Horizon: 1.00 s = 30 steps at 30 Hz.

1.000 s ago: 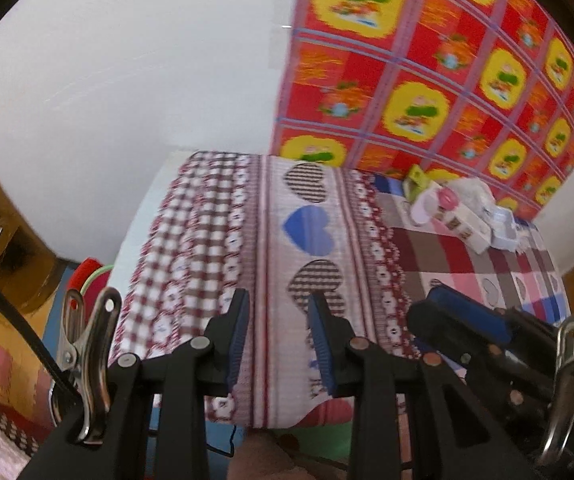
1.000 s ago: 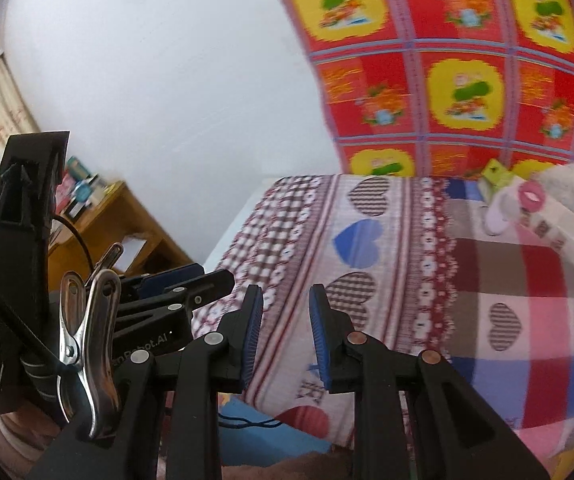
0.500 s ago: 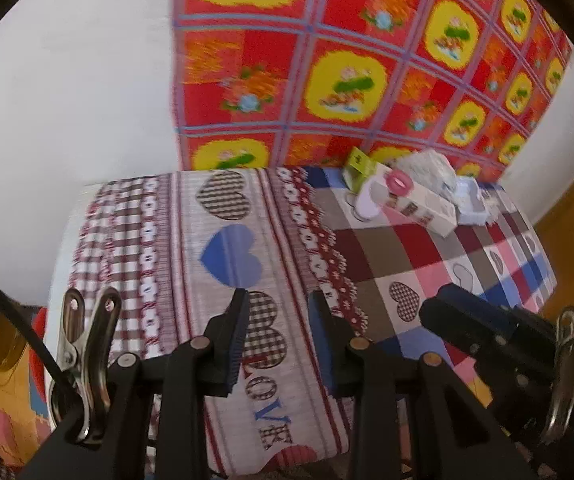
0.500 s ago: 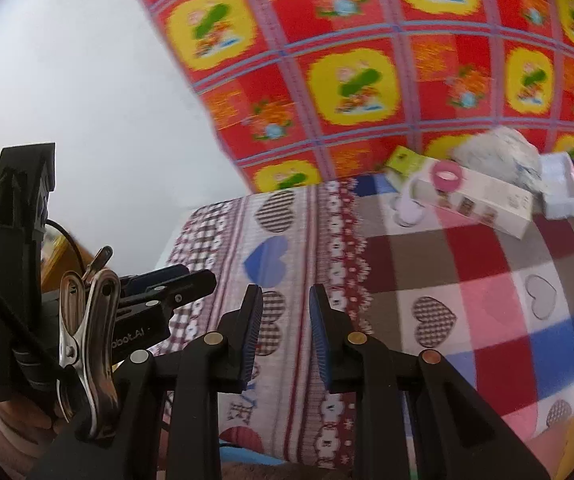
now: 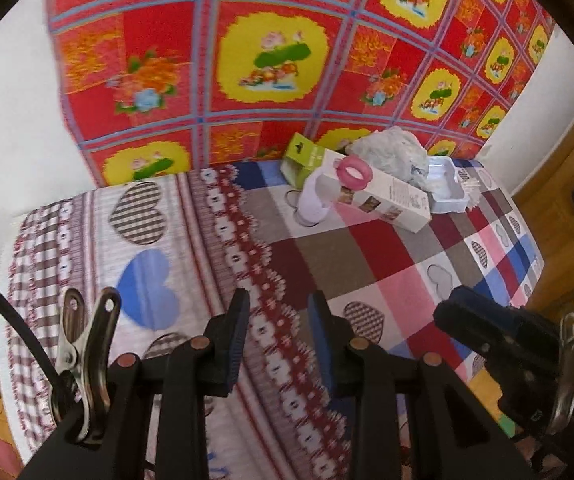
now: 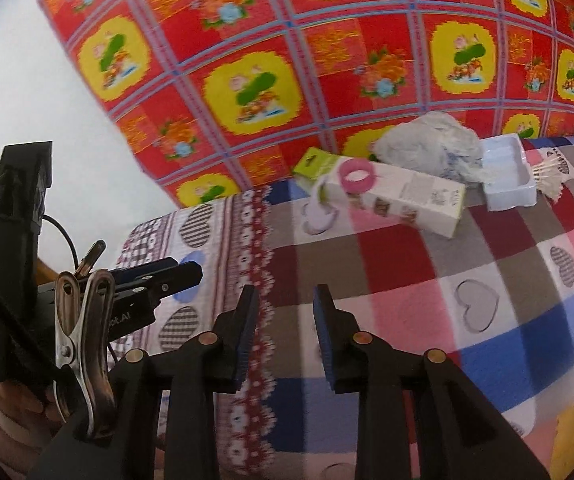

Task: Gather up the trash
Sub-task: 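Lower the left gripper onto the white curved plastic piece while the right gripper approaches the pink ring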

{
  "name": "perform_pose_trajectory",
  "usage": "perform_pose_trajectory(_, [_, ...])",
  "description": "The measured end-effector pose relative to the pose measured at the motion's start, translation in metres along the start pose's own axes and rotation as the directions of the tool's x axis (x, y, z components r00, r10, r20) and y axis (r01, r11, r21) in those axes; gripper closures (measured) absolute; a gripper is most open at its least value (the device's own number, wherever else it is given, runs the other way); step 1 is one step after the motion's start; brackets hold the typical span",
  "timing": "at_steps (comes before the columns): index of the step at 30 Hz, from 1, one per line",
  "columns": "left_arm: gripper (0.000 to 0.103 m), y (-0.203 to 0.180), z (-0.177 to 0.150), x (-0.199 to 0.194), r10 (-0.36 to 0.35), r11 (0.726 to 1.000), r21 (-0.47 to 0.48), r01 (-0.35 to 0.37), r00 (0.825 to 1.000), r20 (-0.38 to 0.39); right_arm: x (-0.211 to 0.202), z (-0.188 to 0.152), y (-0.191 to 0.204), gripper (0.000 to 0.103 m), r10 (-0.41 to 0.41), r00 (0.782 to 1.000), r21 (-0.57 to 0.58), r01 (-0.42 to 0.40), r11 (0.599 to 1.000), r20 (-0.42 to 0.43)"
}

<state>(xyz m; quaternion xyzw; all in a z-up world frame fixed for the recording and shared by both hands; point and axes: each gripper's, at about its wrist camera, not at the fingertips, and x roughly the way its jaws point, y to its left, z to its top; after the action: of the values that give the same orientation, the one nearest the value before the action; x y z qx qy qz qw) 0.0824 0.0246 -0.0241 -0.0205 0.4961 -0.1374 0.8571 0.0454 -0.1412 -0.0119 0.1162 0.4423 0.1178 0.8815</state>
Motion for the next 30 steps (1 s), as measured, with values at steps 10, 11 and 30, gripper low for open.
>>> perform_pose_trajectory(10, [0.069, -0.032, 0.037, 0.059, -0.004, 1.0, 0.002, 0.004, 1.0, -0.028, 0.017, 0.029, -0.052, 0.072, 0.015, 0.999, 0.009, -0.015, 1.0, -0.033])
perform_pose_trajectory(11, [0.066, -0.035, 0.04, 0.066, -0.003, 1.0, 0.004, 0.003, 0.999, -0.032, 0.019, 0.031, -0.057, 0.071, 0.019, 0.999, 0.012, -0.019, 1.0, -0.036])
perform_pose_trajectory(30, [0.054, -0.053, 0.074, 0.155, 0.055, 0.996, 0.073, -0.049, 0.995, -0.087, 0.053, 0.05, -0.104, 0.07, 0.064, 0.992, 0.029, -0.062, 0.998, -0.104])
